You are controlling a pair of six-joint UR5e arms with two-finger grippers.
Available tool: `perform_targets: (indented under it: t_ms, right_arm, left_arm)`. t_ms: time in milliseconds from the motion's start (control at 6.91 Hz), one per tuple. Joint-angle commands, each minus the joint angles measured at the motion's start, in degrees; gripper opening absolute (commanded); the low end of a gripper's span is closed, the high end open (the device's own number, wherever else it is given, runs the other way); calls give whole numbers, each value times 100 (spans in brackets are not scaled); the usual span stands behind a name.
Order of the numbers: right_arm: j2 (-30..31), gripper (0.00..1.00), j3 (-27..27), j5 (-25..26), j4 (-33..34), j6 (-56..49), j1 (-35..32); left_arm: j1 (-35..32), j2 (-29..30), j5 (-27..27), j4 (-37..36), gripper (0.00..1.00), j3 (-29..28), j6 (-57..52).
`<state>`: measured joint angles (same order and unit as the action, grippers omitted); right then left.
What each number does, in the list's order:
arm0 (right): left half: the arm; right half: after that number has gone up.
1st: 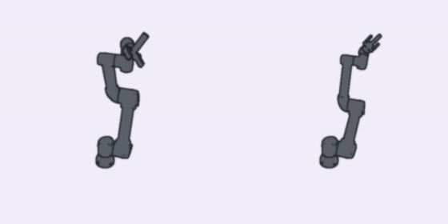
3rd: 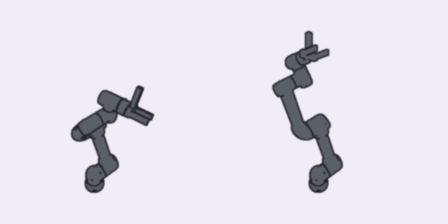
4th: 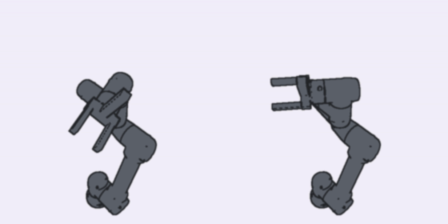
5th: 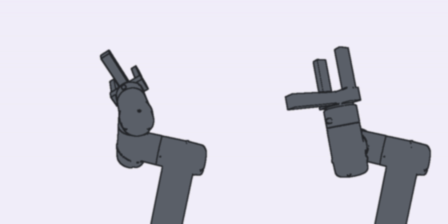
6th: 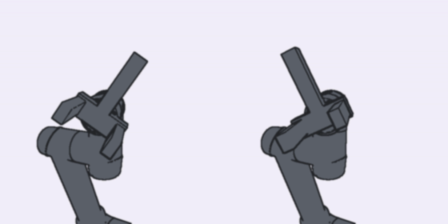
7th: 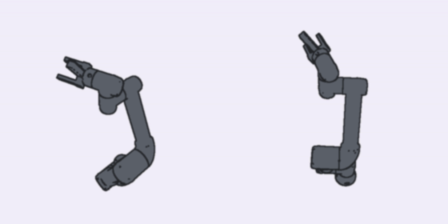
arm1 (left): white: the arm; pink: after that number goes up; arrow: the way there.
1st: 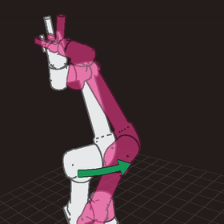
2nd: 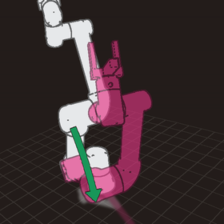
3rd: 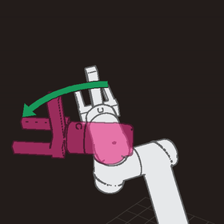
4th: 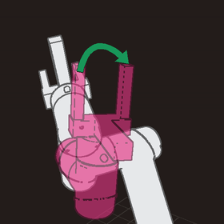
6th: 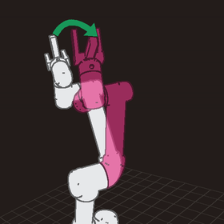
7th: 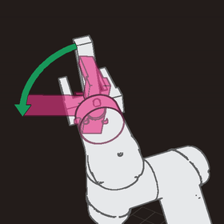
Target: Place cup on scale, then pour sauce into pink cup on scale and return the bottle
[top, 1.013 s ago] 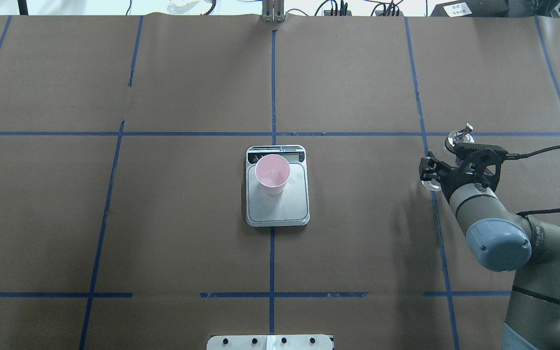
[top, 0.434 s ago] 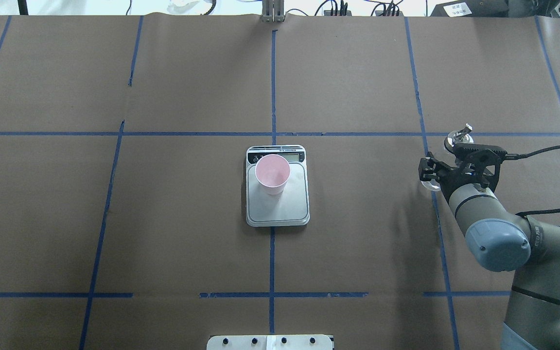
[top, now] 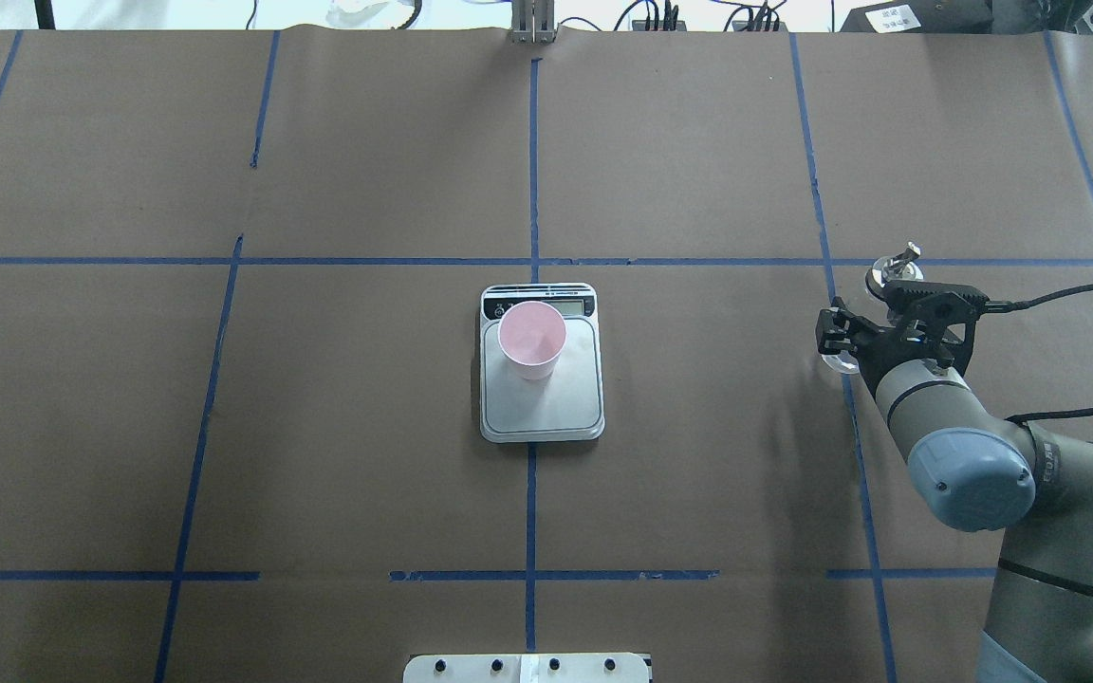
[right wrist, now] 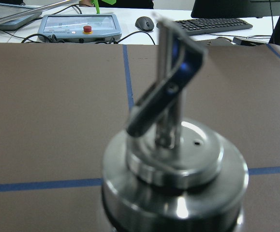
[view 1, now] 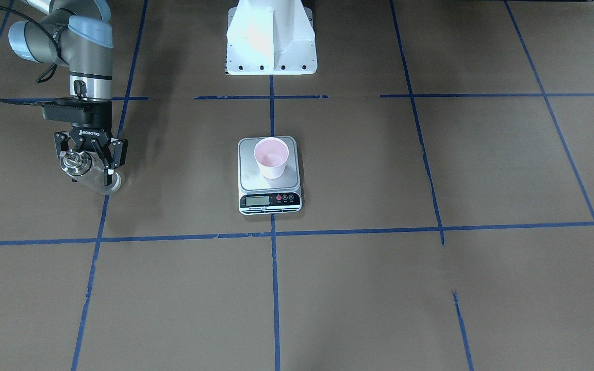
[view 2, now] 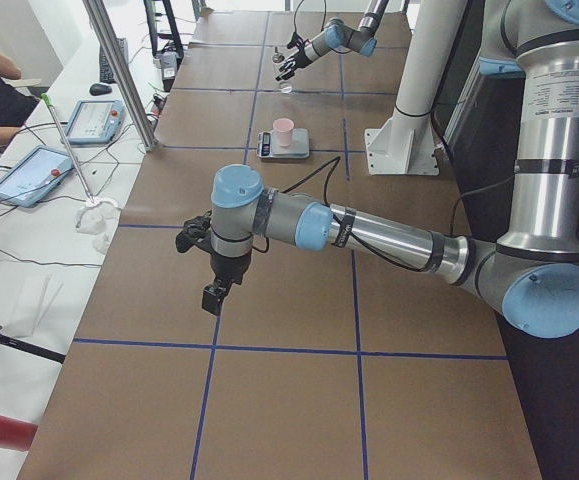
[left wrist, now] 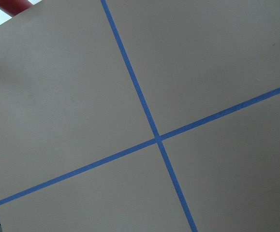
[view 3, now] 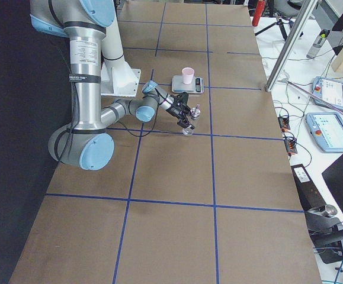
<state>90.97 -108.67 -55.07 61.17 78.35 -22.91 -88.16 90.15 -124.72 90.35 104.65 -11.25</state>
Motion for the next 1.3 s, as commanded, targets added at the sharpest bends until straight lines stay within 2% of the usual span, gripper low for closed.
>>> perform_targets:
  t_ms: [0, 145, 290, 869, 1013, 1158]
  right_arm:
    - [0, 47, 3, 14, 0, -3, 24]
    - [0, 51, 3, 23, 0, -3, 32]
    - [0, 61, 3, 23, 0, -3, 41]
    - [0, 79, 3, 14, 0, -12, 41]
    - [0, 80, 3, 14, 0, -12, 41]
    - [0, 88, -5, 14, 0, -21, 41]
  left_arm:
    - [0, 20, 0, 0, 100, -23, 0]
    - [0, 21, 0, 0, 100, -15, 0]
    - [0, 21, 0, 0, 100, -15, 0]
    - [0, 29, 0, 0, 100, -23, 0]
    - [0, 29, 0, 0, 100, -23, 0]
    - [0, 29, 0, 0, 100, -23, 0]
